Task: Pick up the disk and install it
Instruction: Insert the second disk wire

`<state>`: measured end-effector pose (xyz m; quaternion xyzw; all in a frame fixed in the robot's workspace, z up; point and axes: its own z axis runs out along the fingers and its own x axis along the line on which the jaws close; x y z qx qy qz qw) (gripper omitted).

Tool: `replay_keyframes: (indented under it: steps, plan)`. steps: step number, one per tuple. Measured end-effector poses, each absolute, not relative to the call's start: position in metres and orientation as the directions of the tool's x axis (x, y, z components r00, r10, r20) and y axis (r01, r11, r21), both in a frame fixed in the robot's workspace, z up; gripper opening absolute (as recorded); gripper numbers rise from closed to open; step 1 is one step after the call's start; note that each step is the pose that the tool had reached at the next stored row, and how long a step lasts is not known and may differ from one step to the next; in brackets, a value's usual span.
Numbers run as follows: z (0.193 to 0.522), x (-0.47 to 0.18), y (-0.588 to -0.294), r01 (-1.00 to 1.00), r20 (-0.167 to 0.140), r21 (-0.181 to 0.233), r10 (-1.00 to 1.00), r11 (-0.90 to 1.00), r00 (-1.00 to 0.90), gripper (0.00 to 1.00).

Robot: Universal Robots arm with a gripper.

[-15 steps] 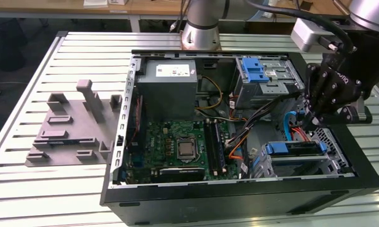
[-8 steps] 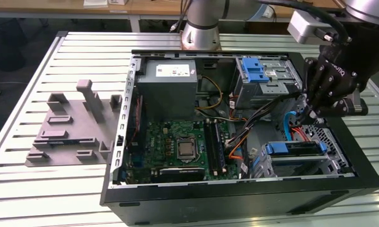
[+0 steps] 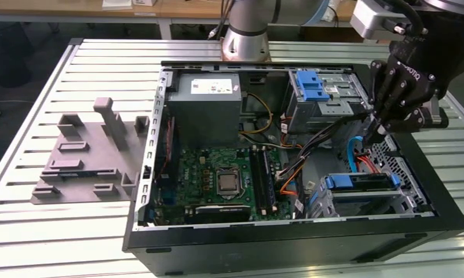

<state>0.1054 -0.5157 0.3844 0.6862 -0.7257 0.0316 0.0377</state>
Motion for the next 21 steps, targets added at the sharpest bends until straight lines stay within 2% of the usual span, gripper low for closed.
replay_keyframes:
  steps: [9, 11, 12, 21]
  plan:
    - [0.3844, 0.1032, -0.5150, -0.998, 0.099, 0.005, -0.994, 0.056, -0.055, 0.11]
    - [0.3844, 0.1033, -0.5137, -0.998, 0.099, 0.005, -0.994, 0.056, -0.055, 0.11]
    - [0.3844, 0.1033, -0.5131, -0.998, 0.099, 0.005, -0.994, 0.056, -0.055, 0.17]
    - [0.3843, 0.1032, -0.5118, -0.998, 0.099, 0.005, -0.994, 0.056, -0.055, 0.17]
